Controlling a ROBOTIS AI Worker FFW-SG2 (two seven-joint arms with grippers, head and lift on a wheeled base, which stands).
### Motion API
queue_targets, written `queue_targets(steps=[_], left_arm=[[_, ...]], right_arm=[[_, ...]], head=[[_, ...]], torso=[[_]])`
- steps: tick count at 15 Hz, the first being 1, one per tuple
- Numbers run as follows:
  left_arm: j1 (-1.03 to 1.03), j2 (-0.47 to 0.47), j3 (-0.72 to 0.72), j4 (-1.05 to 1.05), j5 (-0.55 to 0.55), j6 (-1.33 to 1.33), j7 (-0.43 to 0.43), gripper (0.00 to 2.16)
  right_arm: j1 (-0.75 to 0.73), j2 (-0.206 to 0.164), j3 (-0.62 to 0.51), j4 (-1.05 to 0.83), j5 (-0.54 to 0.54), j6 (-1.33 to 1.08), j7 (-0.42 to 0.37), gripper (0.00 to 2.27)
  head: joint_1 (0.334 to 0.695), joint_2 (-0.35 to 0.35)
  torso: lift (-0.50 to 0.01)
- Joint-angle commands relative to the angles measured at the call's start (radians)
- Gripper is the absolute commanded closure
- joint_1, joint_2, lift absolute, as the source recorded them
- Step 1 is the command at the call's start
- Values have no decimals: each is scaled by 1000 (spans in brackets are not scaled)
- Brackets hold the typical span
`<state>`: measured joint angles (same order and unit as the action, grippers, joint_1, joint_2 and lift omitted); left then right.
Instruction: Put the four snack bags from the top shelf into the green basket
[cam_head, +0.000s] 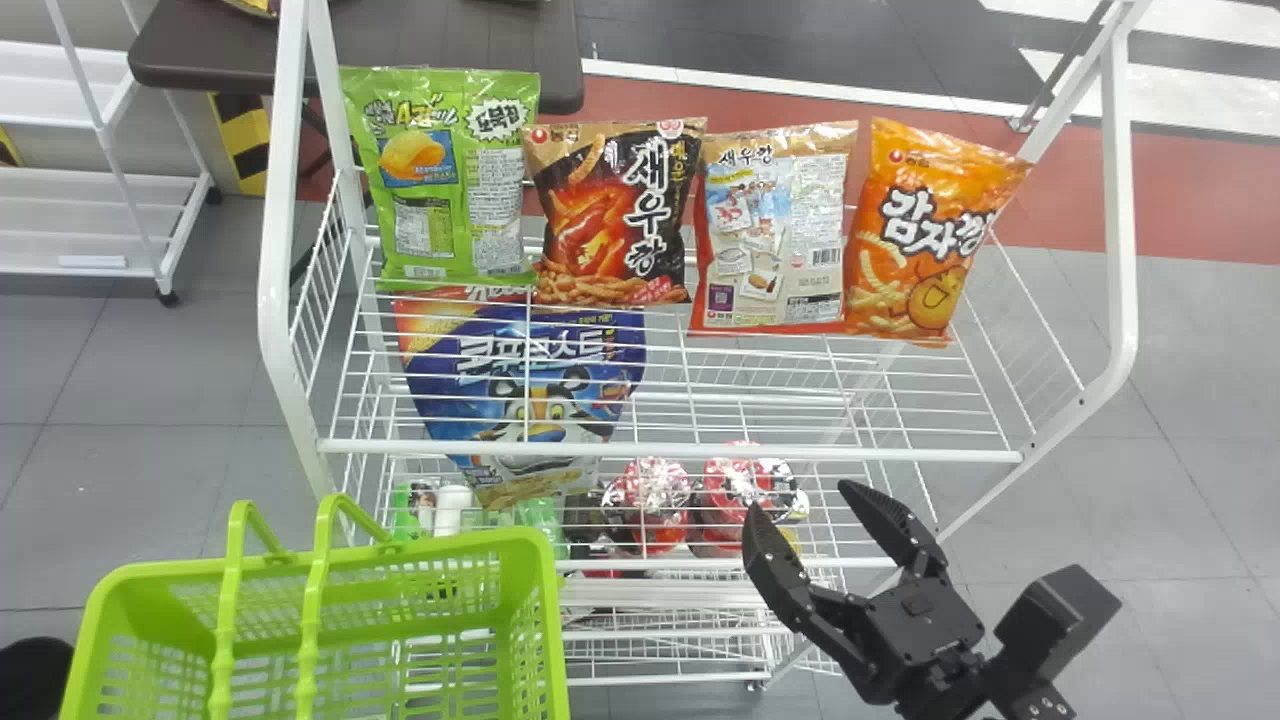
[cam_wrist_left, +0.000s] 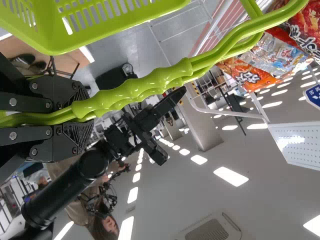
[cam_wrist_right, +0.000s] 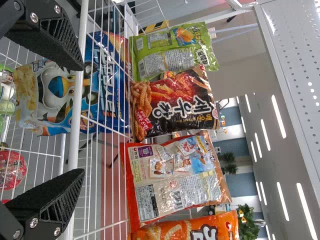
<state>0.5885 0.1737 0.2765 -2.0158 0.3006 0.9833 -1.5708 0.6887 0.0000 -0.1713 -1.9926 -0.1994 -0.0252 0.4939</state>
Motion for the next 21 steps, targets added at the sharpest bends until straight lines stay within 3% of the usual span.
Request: queue_targets(steps=[1, 14, 18, 21], left_arm=[[-1, 3, 0, 3, 0, 1, -10, 2145], [-7, 4, -3, 9, 2, 1, -10, 2145], [-3, 10, -5, 5, 3, 4, -10, 2145], [1, 21, -5, 3, 15, 4, -10, 2145]], right_arm=[[0, 1, 3, 0, 0, 0, 0, 83], [-34, 1, 52, -3, 5, 9, -12, 83], [-166, 1, 165, -25, 60, 129, -121, 83], [-318, 1, 243, 28, 63, 206, -182, 83]], head=[[695, -182], [695, -161], [695, -106], [695, -26]], torso=[[0], [0], [0], [0]])
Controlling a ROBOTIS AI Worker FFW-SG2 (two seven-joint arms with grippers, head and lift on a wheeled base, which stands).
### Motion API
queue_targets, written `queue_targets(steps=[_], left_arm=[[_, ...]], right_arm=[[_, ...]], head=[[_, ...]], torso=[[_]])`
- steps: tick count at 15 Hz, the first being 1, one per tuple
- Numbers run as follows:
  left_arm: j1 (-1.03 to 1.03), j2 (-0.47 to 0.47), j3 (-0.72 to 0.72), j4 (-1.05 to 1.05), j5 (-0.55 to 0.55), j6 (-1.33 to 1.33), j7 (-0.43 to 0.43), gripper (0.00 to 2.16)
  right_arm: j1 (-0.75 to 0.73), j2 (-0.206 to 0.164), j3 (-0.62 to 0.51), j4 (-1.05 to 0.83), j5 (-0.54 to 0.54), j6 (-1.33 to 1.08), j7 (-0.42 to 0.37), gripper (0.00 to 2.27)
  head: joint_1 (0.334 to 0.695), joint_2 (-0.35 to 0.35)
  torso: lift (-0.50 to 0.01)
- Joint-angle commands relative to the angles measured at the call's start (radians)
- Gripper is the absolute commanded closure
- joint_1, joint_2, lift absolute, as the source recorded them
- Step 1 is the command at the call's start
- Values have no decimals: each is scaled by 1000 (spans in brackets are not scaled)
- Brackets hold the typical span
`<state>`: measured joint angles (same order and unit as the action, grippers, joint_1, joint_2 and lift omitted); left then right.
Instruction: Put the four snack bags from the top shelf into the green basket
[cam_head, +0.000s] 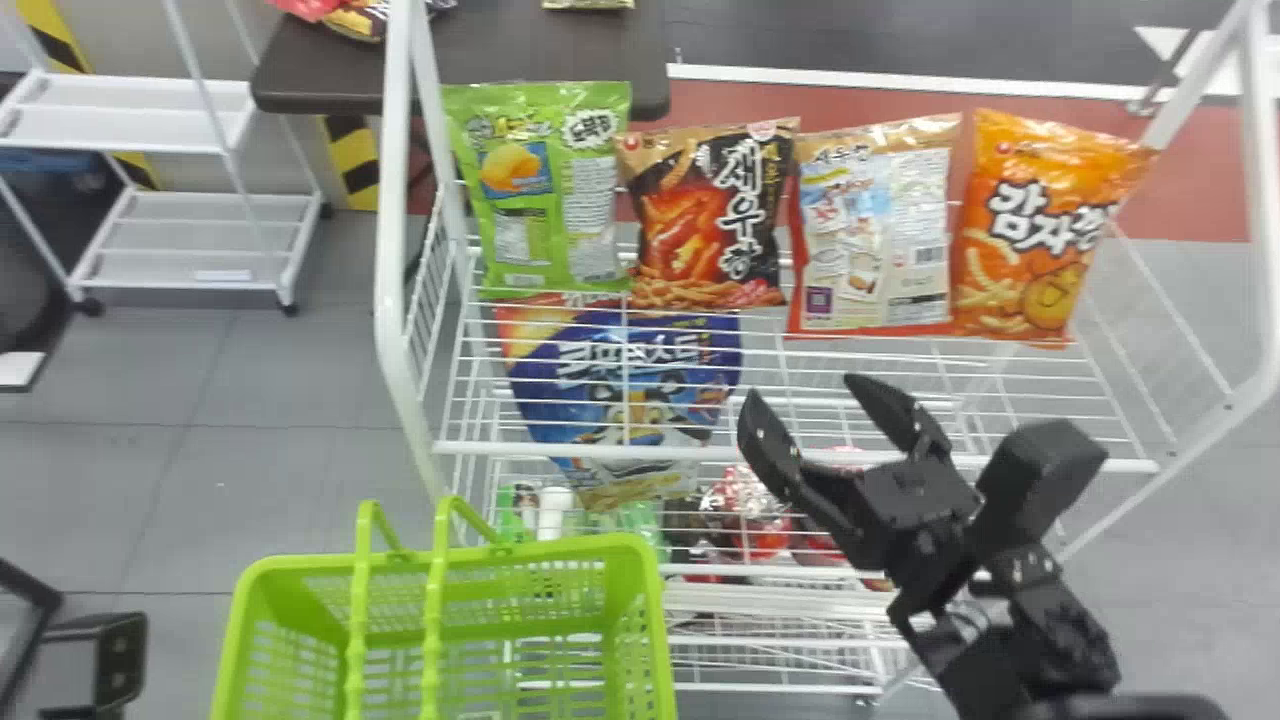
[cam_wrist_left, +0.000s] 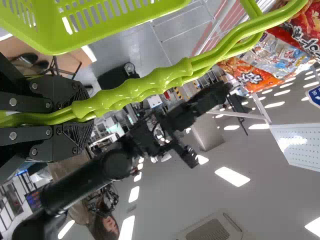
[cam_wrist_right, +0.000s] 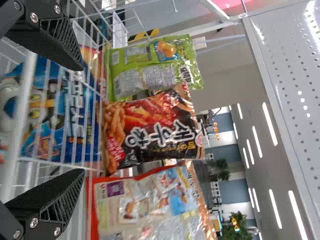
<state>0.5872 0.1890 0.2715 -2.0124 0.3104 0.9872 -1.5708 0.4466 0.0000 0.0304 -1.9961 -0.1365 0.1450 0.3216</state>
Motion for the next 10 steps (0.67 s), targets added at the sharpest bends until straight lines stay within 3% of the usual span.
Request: queue_targets(steps=[1, 5, 10], left_arm=[[2, 7, 0, 0, 9, 0, -10, 2145], [3, 18, 2, 0, 16, 0, -10, 2145], [5, 23, 14, 3, 26, 0, -10, 2145]], right_arm=[[-135, 1, 72, 68, 0, 60, -27, 83], [-362, 1, 171, 260, -6, 69, -75, 83], [-586, 1, 264, 531, -63, 48, -58, 83]], head=[[695, -6], [695, 91], [695, 175]], torso=[[0], [0], [0]])
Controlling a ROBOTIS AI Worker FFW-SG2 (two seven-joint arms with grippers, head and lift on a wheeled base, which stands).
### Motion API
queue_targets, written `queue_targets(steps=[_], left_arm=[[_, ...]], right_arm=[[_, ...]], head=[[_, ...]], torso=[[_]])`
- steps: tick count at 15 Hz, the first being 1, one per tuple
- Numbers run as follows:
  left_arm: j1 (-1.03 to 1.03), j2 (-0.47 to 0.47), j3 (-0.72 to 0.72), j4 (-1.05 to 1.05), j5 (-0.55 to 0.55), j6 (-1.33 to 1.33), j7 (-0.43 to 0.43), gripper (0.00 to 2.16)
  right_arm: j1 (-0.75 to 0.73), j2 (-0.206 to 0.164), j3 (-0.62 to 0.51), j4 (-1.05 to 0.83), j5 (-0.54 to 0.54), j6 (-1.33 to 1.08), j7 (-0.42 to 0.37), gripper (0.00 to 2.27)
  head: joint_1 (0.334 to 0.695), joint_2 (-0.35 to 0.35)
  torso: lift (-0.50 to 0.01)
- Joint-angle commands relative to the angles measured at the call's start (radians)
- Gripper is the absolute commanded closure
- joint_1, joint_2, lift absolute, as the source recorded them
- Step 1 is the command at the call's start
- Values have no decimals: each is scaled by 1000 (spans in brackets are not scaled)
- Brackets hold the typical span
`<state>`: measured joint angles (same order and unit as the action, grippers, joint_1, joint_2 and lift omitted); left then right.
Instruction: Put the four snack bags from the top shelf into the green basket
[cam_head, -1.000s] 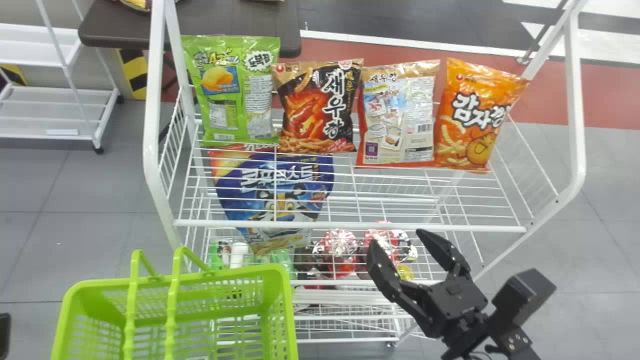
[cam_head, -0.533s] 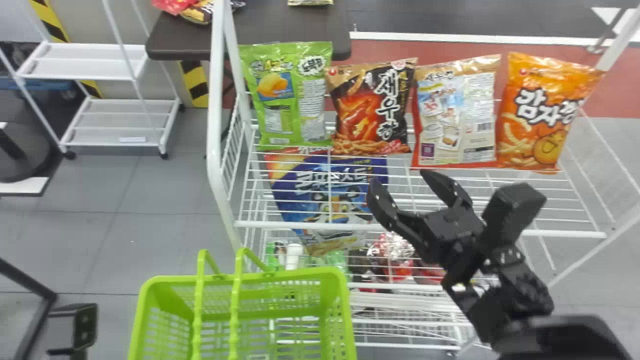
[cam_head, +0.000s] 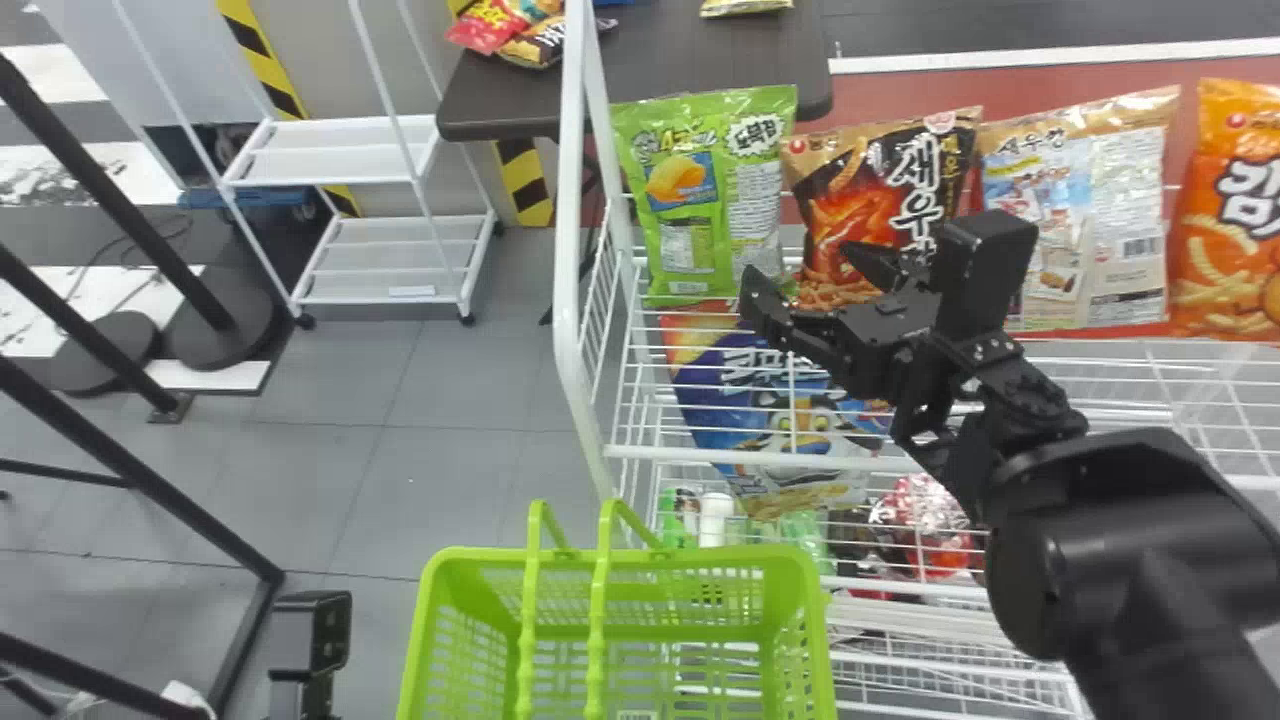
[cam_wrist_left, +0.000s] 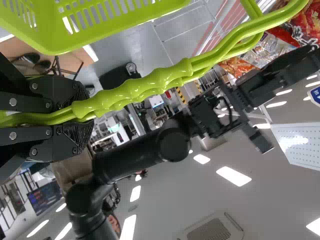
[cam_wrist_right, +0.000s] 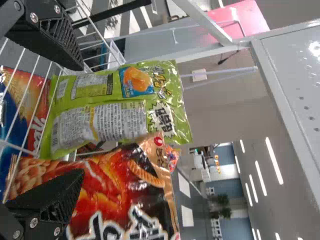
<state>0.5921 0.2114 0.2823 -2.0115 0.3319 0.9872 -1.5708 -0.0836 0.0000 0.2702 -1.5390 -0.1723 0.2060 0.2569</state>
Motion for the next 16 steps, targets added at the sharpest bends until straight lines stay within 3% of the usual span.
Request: queue_targets(steps=[1, 5, 10, 12, 15, 16], left_arm=[[-6, 6, 3, 7, 4, 3, -10, 2145], [-52, 23, -14, 49, 12, 3, -10, 2145], [-78, 39, -35, 77, 18, 0, -10, 2145], [-78, 39, -35, 80, 18, 0, -10, 2145], [-80, 39, -34, 82, 18, 0, -10, 2145], [-80, 40, -32, 82, 18, 0, -10, 2145]], right_arm=[[-94, 1, 44, 128, -58, -20, 15, 83], [-200, 1, 98, 306, -62, -124, 4, 87], [-378, 1, 136, 577, -87, -228, 27, 137], [-406, 1, 141, 619, -84, -231, 67, 589], [-417, 1, 144, 629, -88, -219, 102, 1855], [-407, 1, 142, 623, -93, -219, 102, 2148]], head=[[695, 201], [695, 241], [695, 221], [695, 218], [695, 221], [695, 223]], torso=[[0], [0], [0], [0], [0], [0]])
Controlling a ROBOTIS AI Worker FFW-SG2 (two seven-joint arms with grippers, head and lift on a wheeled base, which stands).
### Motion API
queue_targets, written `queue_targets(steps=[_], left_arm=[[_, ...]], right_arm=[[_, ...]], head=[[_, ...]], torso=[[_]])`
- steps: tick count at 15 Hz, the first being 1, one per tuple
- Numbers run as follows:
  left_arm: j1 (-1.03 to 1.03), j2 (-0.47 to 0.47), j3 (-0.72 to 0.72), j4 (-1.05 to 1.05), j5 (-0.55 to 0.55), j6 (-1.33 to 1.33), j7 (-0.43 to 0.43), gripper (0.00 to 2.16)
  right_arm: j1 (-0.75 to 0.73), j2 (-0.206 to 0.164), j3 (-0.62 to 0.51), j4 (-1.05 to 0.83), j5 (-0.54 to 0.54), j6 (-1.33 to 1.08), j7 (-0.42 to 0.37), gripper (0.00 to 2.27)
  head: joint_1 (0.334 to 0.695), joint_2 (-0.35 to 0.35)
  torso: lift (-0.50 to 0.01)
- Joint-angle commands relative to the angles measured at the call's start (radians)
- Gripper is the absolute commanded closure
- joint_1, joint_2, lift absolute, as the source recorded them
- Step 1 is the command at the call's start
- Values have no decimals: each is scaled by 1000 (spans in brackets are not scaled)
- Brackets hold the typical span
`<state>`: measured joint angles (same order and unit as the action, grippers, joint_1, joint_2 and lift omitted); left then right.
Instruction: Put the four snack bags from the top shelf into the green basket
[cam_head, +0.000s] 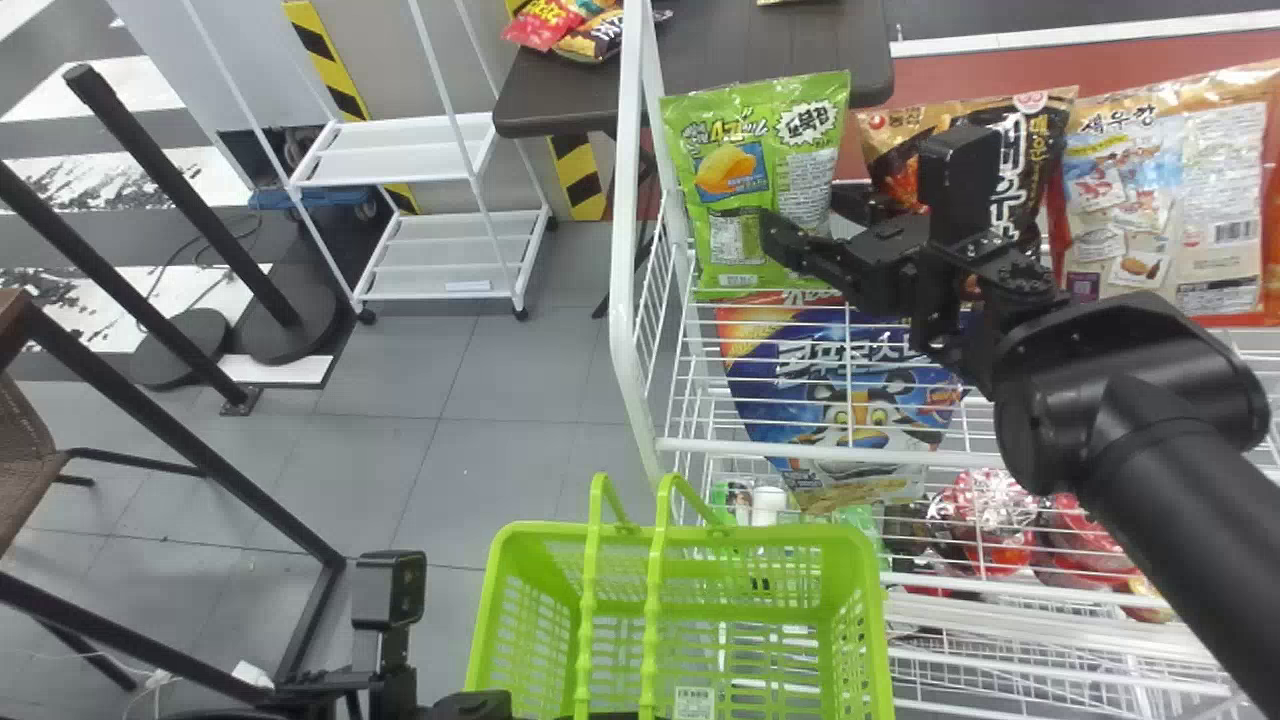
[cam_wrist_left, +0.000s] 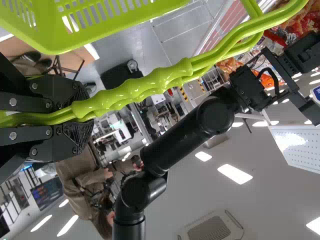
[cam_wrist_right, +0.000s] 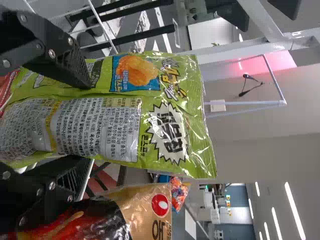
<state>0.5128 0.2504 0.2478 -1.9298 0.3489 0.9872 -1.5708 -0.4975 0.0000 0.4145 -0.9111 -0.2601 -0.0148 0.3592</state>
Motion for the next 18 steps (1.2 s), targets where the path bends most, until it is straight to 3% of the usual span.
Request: queue_targets(steps=[1, 5, 9, 11, 18], left_arm=[[-2, 3, 4, 0, 7, 3, -10, 2145], [-2, 9, 13, 8, 18, 3, -10, 2145], [-13, 13, 24, 17, 35, 0, -10, 2145], [-22, 20, 24, 26, 39, 0, -10, 2145], [-40, 30, 22, 45, 44, 6, -10, 2145]], right_arm=[[17, 1, -3, -23, -1, -7, 1, 2159], [86, 1, -14, -140, 7, 17, 0, 2246], [269, 1, -56, -465, 110, 186, -39, 2246], [378, 1, -117, -637, 124, 244, -39, 2246], [869, 1, -263, -1256, 124, 410, -54, 2246]], head=[[695, 224], [695, 237], [695, 269], [695, 278], [695, 199]], torso=[[0], [0], [0], [0], [0]])
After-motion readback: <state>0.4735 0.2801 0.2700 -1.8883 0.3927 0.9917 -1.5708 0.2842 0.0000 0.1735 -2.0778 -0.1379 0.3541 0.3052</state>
